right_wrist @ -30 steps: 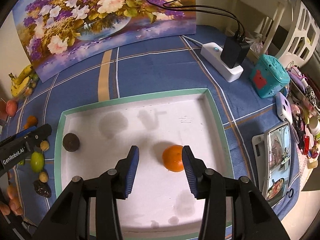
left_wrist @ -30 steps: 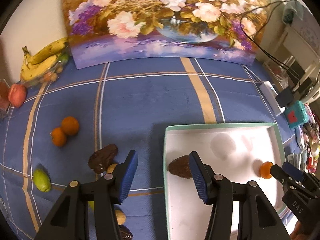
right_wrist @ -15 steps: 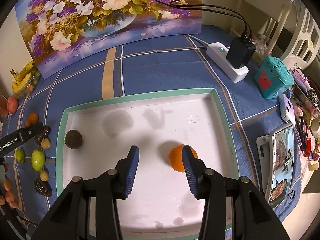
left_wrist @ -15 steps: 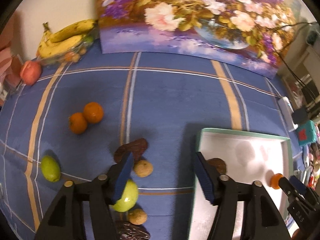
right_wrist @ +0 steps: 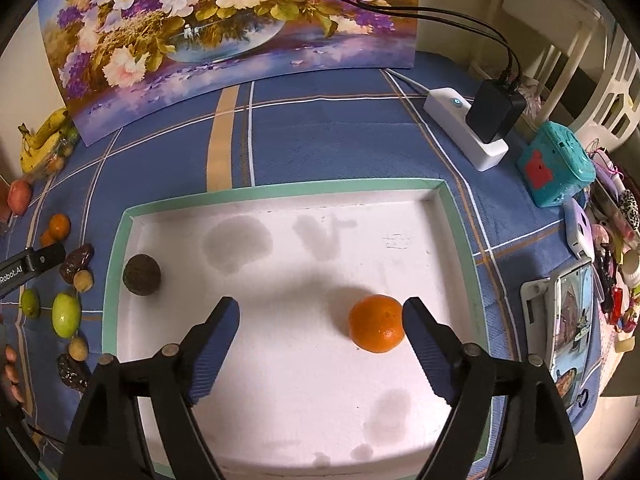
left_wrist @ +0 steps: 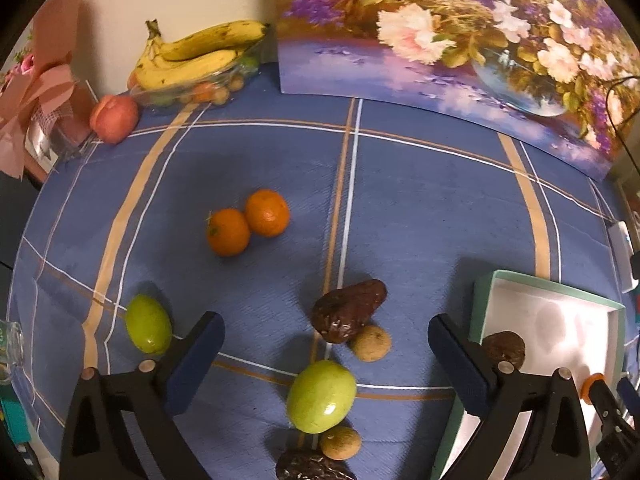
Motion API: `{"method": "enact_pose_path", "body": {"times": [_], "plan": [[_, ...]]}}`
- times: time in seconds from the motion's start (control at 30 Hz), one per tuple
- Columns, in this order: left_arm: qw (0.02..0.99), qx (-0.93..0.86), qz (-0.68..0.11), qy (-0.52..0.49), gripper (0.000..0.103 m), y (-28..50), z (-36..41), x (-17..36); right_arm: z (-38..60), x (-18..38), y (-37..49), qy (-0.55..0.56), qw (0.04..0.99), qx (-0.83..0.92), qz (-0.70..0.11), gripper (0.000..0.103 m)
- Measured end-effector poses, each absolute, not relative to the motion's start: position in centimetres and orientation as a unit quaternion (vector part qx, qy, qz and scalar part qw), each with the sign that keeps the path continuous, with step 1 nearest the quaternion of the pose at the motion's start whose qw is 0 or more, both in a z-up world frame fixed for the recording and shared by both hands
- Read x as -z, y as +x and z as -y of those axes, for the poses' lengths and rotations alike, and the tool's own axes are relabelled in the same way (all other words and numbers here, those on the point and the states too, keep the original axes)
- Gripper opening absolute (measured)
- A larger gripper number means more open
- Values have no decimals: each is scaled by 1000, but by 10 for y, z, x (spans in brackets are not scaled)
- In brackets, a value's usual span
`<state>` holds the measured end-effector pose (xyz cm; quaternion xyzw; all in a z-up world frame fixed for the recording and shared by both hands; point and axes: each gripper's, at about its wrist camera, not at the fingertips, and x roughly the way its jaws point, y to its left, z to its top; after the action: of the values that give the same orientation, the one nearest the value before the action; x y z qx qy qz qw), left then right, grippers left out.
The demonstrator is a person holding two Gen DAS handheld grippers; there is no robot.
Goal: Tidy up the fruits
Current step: 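Move both open tools back from the tray toward the remaining fruits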
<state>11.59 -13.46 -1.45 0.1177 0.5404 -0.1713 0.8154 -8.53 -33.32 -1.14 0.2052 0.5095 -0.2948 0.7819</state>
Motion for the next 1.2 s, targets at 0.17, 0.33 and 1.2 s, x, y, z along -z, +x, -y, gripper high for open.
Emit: {"method": "enact_pose_path", "body": {"times": [0.17,0.33,1.2], "plan": [[816,166,-541,116,103,117,131,16,329,12,-79,206,790,292,-499,87],[820,168,-537,108,103,119,123,11,326,12,-73,215,794,290,-489,92],[857,71,-502,87,103,144,27,-34,242,-10,-18,153,845,204,-469,98]]}}
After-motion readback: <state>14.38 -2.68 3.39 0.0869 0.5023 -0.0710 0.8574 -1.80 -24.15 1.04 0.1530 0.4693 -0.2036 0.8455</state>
